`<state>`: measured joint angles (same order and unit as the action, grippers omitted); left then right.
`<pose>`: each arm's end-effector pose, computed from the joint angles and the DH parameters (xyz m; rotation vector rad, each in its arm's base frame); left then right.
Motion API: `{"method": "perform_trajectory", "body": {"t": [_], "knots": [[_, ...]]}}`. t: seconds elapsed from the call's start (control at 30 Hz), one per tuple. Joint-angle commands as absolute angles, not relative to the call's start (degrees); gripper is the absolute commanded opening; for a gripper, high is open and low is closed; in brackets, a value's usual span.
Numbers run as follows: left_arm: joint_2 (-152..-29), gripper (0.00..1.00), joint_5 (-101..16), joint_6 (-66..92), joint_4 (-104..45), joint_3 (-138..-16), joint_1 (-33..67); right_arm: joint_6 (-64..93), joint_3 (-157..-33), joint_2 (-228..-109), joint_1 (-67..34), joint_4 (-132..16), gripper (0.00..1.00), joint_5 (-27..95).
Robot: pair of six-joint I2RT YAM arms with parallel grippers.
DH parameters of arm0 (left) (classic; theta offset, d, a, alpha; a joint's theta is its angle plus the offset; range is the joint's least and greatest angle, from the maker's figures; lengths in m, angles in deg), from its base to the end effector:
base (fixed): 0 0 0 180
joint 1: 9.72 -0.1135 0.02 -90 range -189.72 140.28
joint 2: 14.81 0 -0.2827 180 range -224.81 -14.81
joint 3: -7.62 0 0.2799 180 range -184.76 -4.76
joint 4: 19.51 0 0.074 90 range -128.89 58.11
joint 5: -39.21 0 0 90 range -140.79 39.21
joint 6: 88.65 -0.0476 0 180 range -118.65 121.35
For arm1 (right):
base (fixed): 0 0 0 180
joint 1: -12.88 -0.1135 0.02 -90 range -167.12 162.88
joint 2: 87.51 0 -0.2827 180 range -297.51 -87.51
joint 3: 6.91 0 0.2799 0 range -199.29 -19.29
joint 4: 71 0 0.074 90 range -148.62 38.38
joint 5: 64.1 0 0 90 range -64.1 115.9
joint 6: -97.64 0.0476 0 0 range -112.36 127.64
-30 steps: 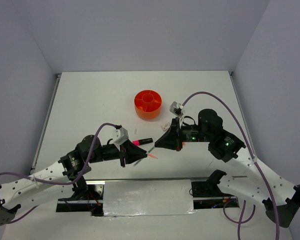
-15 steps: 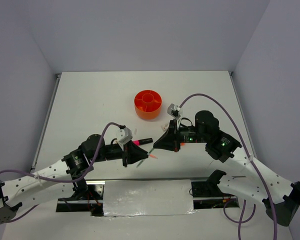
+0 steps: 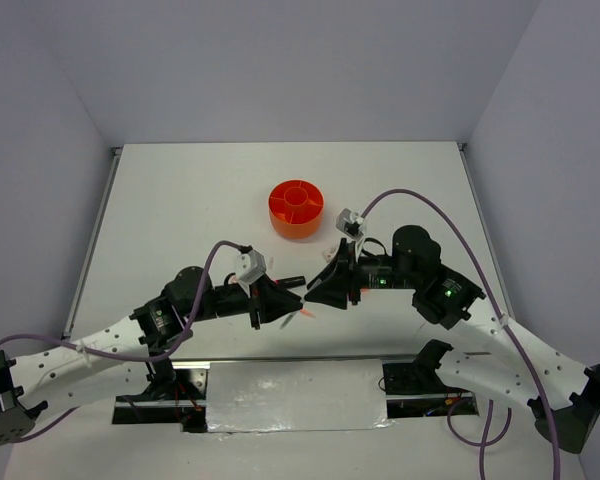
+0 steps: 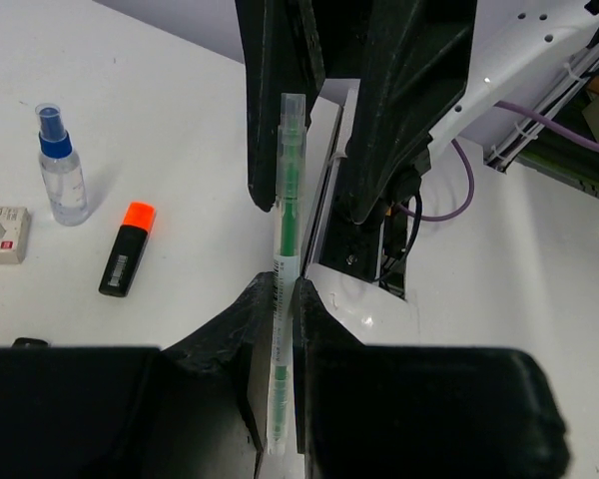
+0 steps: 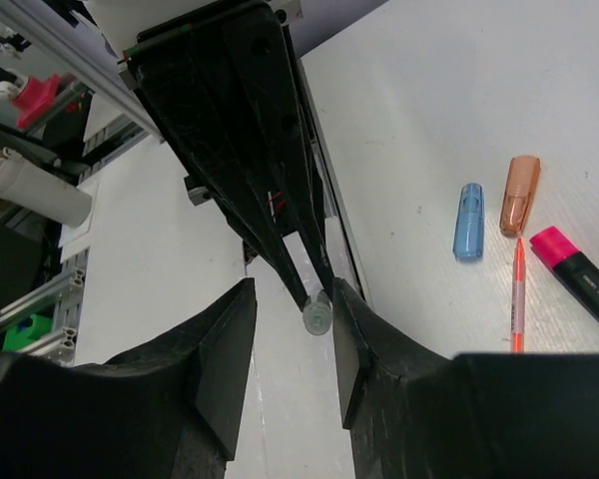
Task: Sort the stationery into containers
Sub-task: Close the pen cap on the pen.
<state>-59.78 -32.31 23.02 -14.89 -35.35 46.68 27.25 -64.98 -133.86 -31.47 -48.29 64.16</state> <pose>0.1085 -0.1905 0.3090 0.7653 1.5000 -1.3042 0.1283 0.1667 0.3537 -0.9205 1.7075 1.3632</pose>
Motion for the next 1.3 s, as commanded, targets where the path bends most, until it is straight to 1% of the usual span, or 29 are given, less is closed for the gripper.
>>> {"method": "perform_trajectory", "body": {"t": [0.0,0.07,0.13,0.47,0.57,0.73,0.77,0.83,0.87,0.93,0.97,1.0,1.07,1.1,1.13,1.17,1.2,1.23,1.27], "knots": [[-60.34,0.0,-32.5,24.38,-8.51,-37.02,46.79,28.38,-65.78,-132.51,-31.85,-52.9,0.44,63.26],[-60.6,0.0,-32.59,25.08,-7.11,-36.67,46.88,29.08,-65.78,-132.42,-31.85,-53.87,0.48,62.91],[-60.86,0.0,-32.77,25.52,-6.4,-36.58,46.79,29.35,-66.13,-132.6,-31.85,-54.57,0.5,62.47],[-62.01,0.0,-33.91,26.84,-2.97,-37.98,46.79,28.73,-66.57,-133.83,-31.85,-52.64,0.49,58.78],[-62.53,0.0,-34.09,27.1,-2.71,-38.33,46.79,28.64,-66.4,-133.65,-31.85,-52.38,0.41,58.69],[-62.45,0.0,-34.79,27.72,-1.31,-38.51,46.88,28.64,-66.13,-133.92,-31.85,-52.47,0.38,58.86],[-62.36,0.0,-34.79,27.81,-1.13,-38.6,46.79,28.64,-65.96,-133.92,-31.85,-52.73,0.32,58.78],[-62.44,0.0,-34.88,27.81,-1.3,-38.86,46.88,28.64,-65.96,-133.83,-31.85,-52.73,0.27,58.86],[-62.53,0.0,-35.23,27.72,-1.47,-39.04,46.88,28.64,-65.87,-133.74,-31.85,-52.82,0.22,58.86],[-62.53,0.0,-36.02,27.81,-1.65,-39.13,46.79,28.64,-65.69,-133.48,-31.85,-52.99,0.16,58.77],[-62.62,0.0,-36.37,27.98,-1.74,-39.21,46.79,28.82,-65.52,-133.39,-31.77,-53.25,0.09,58.77],[-62.71,0.0,-36.63,28.16,-1.83,-39.39,46.79,28.91,-65.43,-133.3,-31.85,-53.34,0.05,58.69],[-63.67,0.0,-36.99,28.51,-3.14,-40.44,46.88,29.17,-65.26,-132.86,-31.85,-53.96,0.01,58.6],[-64.11,0.03,-36.81,28.6,-3.58,-40.79,46.79,29.26,-65.25,-132.6,-31.85,-53.96,0.0,58.51],[-65.25,0.14,-36.46,28.6,-4.11,-41.23,46.79,29.26,-65.25,-132.51,-31.85,-53.96,0.0,58.34],[-65.78,0.2,-35.24,28.6,-4.46,-41.93,46.79,29.17,-65.34,-132.42,-31.85,-53.96,0.0,58.16],[-66.92,0.35,-34.45,28.6,-4.46,-42.2,46.79,29.08,-65.52,-132.34,-31.85,-53.87,0.0,58.07],[-67.45,0.4,-33.66,28.6,-4.55,-42.64,46.79,28.82,-65.69,-132.34,-31.85,-53.61,0.0,57.98],[-68.33,0.49,-32.17,28.51,-4.38,-42.64,46.79,28.47,-66.13,-132.42,-31.85,-53.0,0.0,57.81]]}}
